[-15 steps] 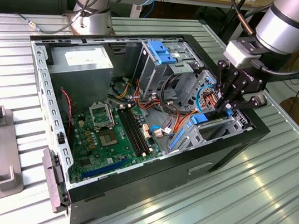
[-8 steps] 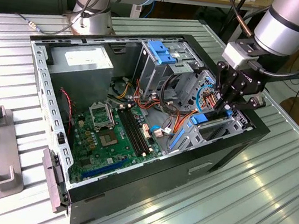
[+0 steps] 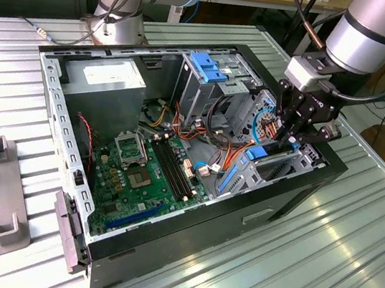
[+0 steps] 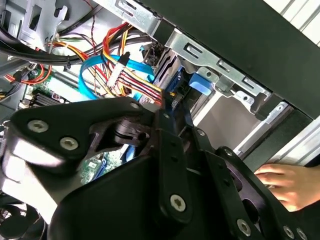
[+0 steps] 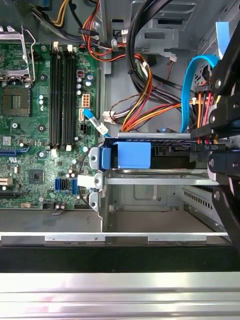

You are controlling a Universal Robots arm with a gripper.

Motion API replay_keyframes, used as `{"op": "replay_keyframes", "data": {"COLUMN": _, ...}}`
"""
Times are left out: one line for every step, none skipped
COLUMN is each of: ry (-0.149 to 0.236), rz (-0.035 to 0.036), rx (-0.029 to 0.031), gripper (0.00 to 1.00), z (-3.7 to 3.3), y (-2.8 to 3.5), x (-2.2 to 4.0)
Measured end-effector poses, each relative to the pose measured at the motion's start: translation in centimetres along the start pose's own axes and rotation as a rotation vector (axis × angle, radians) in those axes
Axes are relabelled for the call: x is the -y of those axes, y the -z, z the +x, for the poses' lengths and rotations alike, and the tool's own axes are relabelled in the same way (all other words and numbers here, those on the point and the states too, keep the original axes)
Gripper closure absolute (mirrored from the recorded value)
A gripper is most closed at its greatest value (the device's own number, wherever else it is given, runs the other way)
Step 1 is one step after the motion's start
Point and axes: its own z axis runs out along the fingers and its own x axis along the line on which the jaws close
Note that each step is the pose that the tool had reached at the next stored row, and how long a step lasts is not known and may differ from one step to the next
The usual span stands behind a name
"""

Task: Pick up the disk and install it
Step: 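Insert the first disk wire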

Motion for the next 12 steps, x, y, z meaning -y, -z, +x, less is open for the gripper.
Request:
{"op": "replay_keyframes", "data": {"ry": 0.000, "rz": 0.0001, "rx": -0.0007, "gripper": 0.76, "z": 0.01, "y": 0.34, "x": 0.01}}
{"op": "replay_keyframes", "data": {"ry": 0.000, "rz": 0.0002, "rx": -0.0004, "gripper": 0.76, "z": 0.02, "y": 0.60, "x": 0.02}}
{"op": "replay_keyframes", "data": {"ry": 0.000, "rz": 0.0002, "rx": -0.0008, "gripper": 0.76, "z": 0.03, "y": 0.90, "x": 0.03}}
{"op": "replay_keyframes", "data": {"ry": 0.000, "rz": 0.0002, "rx": -0.0009, "gripper": 0.76, "z": 0.03, "y": 1.09, "x": 0.03}}
{"op": "replay_keyframes", "data": {"ry": 0.000, "rz": 0.0002, "rx": -0.0008, "gripper": 0.76, "z": 0.03, "y": 1.21, "x": 0.03}}
{"op": "replay_keyframes", "data": {"ry": 0.000, "rz": 0.0004, "rx": -0.0006, "gripper": 0.76, "z": 0.04, "y": 1.22, "x": 0.03}}
{"op": "replay_keyframes", "data": {"ry": 0.000, "rz": 0.0004, "rx": -0.0005, "gripper": 0.77, "z": 0.04, "y": 1.22, "x": 0.03}}
{"op": "replay_keyframes", "data": {"ry": 0.000, "rz": 0.0004, "rx": -0.0006, "gripper": 0.77, "z": 0.04, "y": 1.22, "x": 0.03}}
{"op": "replay_keyframes", "data": {"ry": 0.000, "rz": 0.0004, "rx": -0.0007, "gripper": 0.84, "z": 0.03, "y": 1.22, "x": 0.03}}
{"op": "replay_keyframes", "data": {"ry": 0.000, "rz": 0.0004, "rx": -0.0008, "gripper": 0.84, "z": 0.03, "y": 1.23, "x": 0.03}}
{"op": "replay_keyframes", "data": {"ry": 0.000, "rz": 0.0004, "rx": -0.0008, "gripper": 0.90, "z": 0.03, "y": 1.23, "x": 0.03}}
{"op": "replay_keyframes", "data": {"ry": 0.000, "rz": 0.0005, "rx": -0.0008, "gripper": 0.90, "z": 0.03, "y": 1.23, "x": 0.03}}
